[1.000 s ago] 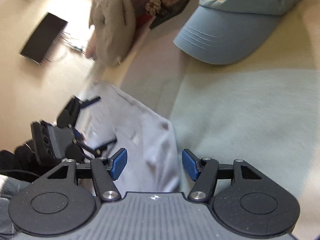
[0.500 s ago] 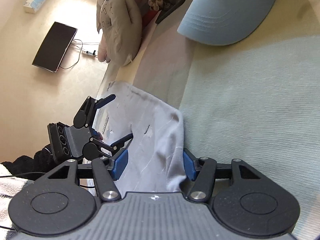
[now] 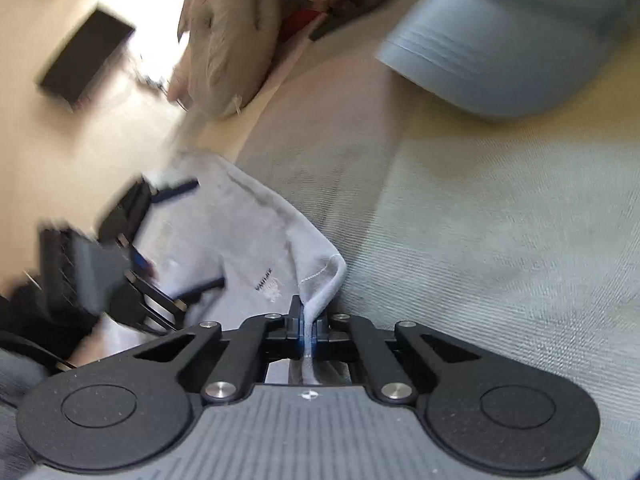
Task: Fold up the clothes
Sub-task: 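Close the left gripper on the trouser waistband beside the right gripper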
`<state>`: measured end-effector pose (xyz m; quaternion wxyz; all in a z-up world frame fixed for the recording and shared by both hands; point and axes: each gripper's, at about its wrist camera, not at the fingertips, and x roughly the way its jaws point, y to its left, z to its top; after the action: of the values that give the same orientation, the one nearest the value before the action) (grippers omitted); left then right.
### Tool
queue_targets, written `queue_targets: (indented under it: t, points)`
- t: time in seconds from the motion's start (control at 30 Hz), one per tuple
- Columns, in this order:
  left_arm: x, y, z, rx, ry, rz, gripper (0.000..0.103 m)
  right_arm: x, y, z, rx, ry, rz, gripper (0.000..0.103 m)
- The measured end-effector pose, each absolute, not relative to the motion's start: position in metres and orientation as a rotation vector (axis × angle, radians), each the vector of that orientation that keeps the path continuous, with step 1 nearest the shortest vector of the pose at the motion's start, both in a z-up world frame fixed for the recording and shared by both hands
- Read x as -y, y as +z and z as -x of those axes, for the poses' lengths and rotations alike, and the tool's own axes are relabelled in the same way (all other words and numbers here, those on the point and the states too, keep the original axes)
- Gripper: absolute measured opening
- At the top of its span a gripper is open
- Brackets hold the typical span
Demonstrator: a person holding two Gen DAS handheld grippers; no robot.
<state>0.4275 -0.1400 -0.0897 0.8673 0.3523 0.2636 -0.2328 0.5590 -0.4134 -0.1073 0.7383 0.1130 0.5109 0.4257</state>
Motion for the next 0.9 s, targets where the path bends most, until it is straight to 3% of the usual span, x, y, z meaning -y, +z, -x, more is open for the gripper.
queue_targets:
  t: [0.33, 0.63, 0.9]
  points:
    - [0.146, -0.084, -0.393, -0.504, -0.557, -1.095, 0.102, 0.36, -0.048, -0.474, -0.87, 0.66, 0.232, 0.005]
    - [0.139, -0.096, -0.385, -0.445, -0.39, -1.182, 0.102, 0.319, -0.017, -0.401, -0.732, 0.679, 0.456, 0.005]
    - [0.121, -0.102, -0.369, -0.395, -0.346, -1.104, 0.102, 0.295, -0.036, -0.346, -0.734, 0.789, 0.635, 0.005]
